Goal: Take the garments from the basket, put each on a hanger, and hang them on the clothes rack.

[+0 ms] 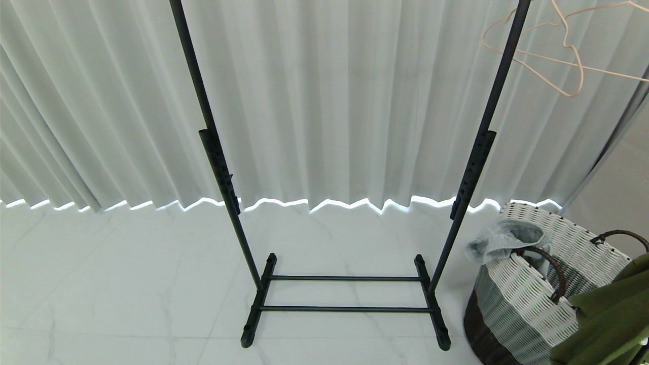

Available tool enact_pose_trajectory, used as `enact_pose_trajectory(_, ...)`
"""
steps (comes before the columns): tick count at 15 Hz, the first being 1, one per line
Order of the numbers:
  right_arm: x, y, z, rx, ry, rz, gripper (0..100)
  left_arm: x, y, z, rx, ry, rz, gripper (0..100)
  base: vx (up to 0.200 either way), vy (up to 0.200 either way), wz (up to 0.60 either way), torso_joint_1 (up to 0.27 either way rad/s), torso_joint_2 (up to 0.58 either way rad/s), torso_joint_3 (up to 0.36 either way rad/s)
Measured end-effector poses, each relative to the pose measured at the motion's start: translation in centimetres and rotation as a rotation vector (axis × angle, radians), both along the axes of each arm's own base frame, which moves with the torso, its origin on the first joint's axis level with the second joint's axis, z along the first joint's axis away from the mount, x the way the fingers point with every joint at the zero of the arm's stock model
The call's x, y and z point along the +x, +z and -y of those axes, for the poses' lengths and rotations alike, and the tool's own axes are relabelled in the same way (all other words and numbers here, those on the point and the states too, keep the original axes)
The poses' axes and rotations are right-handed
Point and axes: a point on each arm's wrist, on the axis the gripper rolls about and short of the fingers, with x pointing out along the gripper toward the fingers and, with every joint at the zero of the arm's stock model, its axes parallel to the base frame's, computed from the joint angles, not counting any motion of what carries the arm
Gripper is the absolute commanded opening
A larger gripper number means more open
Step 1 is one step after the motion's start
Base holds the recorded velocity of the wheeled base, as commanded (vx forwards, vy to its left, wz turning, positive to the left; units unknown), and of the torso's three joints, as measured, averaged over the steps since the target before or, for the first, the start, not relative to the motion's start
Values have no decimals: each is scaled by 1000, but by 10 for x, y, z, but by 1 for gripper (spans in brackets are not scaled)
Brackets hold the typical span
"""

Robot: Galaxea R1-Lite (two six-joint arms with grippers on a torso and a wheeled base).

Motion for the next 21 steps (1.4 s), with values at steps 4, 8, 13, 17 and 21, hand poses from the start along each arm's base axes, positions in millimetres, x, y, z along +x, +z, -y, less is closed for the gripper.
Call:
enact_pose_trajectory(4, 10, 20, -5, 17, 39, 33, 0, -1, 57, 0, -68, -67, 48, 100, 0, 0, 0, 0, 0, 0)
enact_pose_trajectory(8, 24, 38, -15, 58, 105, 106, 0, 40, 143, 4, -101, -243, -37, 100, 0, 0, 0, 0, 0, 0)
enact_pose_trajectory(13, 44, 45, -26, 92, 126, 141, 0, 149, 207, 54, -179, -438, -239, 100, 0, 0, 0, 0, 0, 0)
enact_pose_trajectory(17, 63, 49, -34, 168, 116, 142, 0, 197, 194, 142, -234, -575, -479, 100, 0, 0, 0, 0, 0, 0)
enact_pose_trajectory(21, 72, 43, -40, 165, 129, 93, 0, 208, 158, 215, -202, -667, -675, 100, 0, 0, 0, 0, 0, 0)
